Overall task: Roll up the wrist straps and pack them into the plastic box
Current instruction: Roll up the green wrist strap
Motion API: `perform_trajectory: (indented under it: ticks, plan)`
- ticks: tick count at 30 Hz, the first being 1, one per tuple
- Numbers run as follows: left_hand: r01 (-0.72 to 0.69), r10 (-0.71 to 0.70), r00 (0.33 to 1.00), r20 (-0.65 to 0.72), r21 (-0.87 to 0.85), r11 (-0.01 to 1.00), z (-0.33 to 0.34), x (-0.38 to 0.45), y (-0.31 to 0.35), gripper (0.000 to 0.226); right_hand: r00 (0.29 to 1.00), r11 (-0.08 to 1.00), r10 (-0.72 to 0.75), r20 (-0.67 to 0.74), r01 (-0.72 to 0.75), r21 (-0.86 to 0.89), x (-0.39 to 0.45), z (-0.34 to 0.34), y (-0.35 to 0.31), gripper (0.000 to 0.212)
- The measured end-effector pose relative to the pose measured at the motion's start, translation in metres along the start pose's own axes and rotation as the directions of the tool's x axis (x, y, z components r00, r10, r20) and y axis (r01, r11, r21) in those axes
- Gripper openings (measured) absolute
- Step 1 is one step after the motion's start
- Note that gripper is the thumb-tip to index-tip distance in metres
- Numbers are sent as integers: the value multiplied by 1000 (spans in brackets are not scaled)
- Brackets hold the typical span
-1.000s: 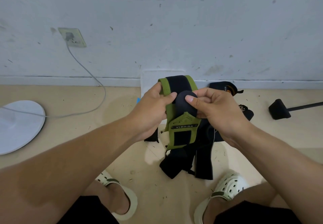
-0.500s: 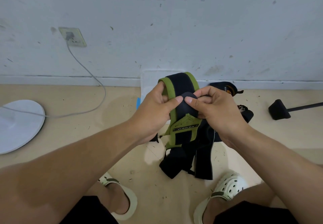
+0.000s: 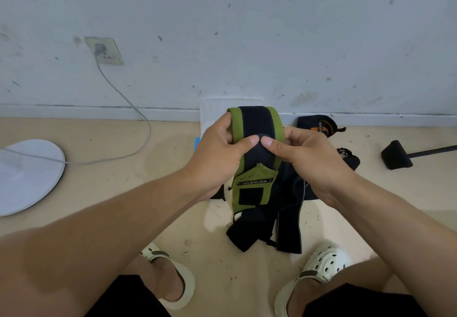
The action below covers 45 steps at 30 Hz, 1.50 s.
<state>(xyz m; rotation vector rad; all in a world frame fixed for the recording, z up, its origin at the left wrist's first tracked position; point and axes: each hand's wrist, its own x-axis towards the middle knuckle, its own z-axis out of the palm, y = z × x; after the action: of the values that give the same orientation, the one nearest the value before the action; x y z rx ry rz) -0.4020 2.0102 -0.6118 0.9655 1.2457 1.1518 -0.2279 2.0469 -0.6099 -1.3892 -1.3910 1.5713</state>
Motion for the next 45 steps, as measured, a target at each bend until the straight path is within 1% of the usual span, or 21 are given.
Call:
perform_trajectory:
  ticks: [6, 7, 10, 11, 13, 15, 16, 18, 19, 20, 22, 23, 25, 27, 32, 35, 37, 39, 41, 42, 45]
  plan:
    - [-6, 6, 1000, -3, 38, 999, -1, 0, 2, 30, 1000, 998, -17, 1, 17, -66, -1, 2, -1, 15]
    - [9, -8, 1000, -19, 52, 999, -1, 0, 2, 27, 1000, 994, -23, 5, 23, -107, -2, 2, -3, 20]
    - [95, -75, 986, -149, 134, 986, -1, 0, 5, 11, 999, 937, -32, 16, 36, -347, -1, -2, -4, 54]
    - [120, -79, 976, -201, 198, 973, -3, 1, 5, 16, 999, 909, -51, -11, 42, -414, -2, -2, -5, 56]
    - [126, -42, 969, -243, 343, 931, -7, 5, 3, 38, 992, 844, -119, -42, 79, -531, -2, -4, -4, 41]
    - [77, 20, 978, -210, 441, 894, -7, 6, 4, 49, 993, 814, -121, 17, 109, -570, -1, -4, -5, 14]
    - [53, 37, 982, -183, 463, 885, -6, 6, 4, 49, 993, 816, -75, 87, 112, -567, 0, -4, -5, 15]
    - [10, 55, 991, -125, 466, 885, -4, 6, 5, 43, 980, 842, 36, 197, 77, -534, 1, -4, -2, 26]
    - [-7, 59, 994, -97, 473, 881, -3, 6, 4, 38, 969, 842, 85, 234, 56, -536, 0, -2, -2, 38]
    - [-18, 61, 995, -75, 484, 875, -3, 5, 4, 34, 955, 837, 131, 267, 38, -545, -1, -1, -3, 59]
    - [-17, 56, 996, -63, 494, 869, -3, 6, 2, 27, 944, 835, 193, 267, -15, -550, -1, -2, -4, 96]
    - [-3, 43, 997, -70, 493, 870, -4, 7, 0, 26, 944, 835, 197, 264, -21, -549, -2, -4, -7, 101]
    - [45, 2, 996, -92, 506, 861, -6, 10, -3, 24, 947, 847, 178, 268, -9, -531, -3, -6, -15, 89]
    - [85, -30, 993, -114, 511, 855, -7, 12, -6, 23, 937, 864, 172, 305, 6, -503, -4, -11, -22, 87]
    - [111, -28, 985, -172, 495, 862, -12, 15, -5, 20, 871, 846, 280, 404, -25, -533, -8, -27, -38, 69]
    - [139, -52, 981, -189, 481, 866, -15, 16, 1, 23, 859, 926, 247, 449, -73, -370, -7, -35, -36, 47]
    - [132, -54, 983, -178, 461, 878, -14, 13, 5, 23, 886, 963, 230, 402, -147, -227, -7, -34, -34, 42]
    - [76, -26, 993, -116, 444, 893, -9, 8, 8, 24, 911, 973, 233, 340, -217, -85, -7, -30, -31, 36]
    - [28, -27, 1000, -9, 422, 906, -3, 1, 11, 30, 931, 971, 219, 291, -239, 32, -6, -25, -28, 33]
    - [10, -35, 998, 51, 422, 907, 0, -2, 11, 39, 941, 968, 203, 272, -234, 86, -5, -25, -27, 36]
    - [-68, -8, 986, 165, 447, 892, 1, -8, 6, 85, 962, 948, 170, 213, -219, 232, -5, -23, -29, 41]
